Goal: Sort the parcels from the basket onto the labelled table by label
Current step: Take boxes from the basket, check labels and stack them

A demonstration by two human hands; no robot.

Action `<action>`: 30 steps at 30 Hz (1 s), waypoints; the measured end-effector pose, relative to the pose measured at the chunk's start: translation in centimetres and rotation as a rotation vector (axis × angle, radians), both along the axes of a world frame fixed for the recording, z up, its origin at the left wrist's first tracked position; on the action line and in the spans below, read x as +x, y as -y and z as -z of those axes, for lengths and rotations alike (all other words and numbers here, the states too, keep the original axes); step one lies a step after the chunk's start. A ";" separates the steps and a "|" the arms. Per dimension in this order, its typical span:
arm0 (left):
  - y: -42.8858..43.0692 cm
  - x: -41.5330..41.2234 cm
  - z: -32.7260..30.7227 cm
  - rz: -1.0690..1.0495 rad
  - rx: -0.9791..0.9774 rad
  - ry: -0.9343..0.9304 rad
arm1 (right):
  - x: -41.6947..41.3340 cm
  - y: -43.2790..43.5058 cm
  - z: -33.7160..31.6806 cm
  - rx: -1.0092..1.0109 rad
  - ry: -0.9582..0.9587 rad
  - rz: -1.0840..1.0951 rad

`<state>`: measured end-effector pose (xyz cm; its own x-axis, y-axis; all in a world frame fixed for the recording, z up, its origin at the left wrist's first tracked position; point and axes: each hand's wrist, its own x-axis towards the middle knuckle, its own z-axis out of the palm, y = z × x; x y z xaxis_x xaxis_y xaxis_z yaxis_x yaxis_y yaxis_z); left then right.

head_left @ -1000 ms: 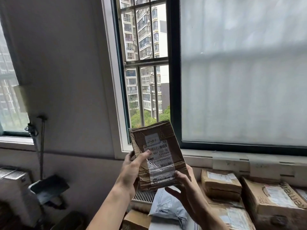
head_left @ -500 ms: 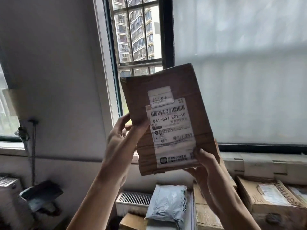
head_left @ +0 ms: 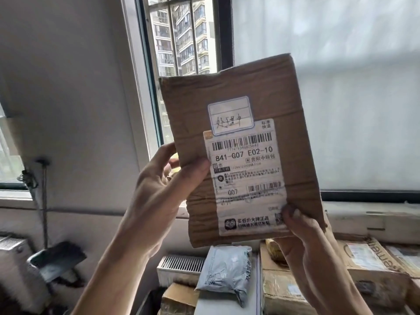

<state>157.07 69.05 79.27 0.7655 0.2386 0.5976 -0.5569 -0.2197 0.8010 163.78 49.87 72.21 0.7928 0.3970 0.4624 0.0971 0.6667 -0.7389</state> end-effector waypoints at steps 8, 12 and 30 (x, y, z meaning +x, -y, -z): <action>0.2 2.2 5.0 0.127 0.009 -0.189 | 0.6 2.2 7.3 -0.122 -0.016 0.252; 0.6 3.5 11.2 0.208 -0.053 -0.387 | -2.0 3.5 11.8 -0.267 -0.142 0.340; 8.2 -9.4 41.4 0.549 -0.382 -1.339 | -25.8 8.4 33.3 -0.487 -1.120 0.533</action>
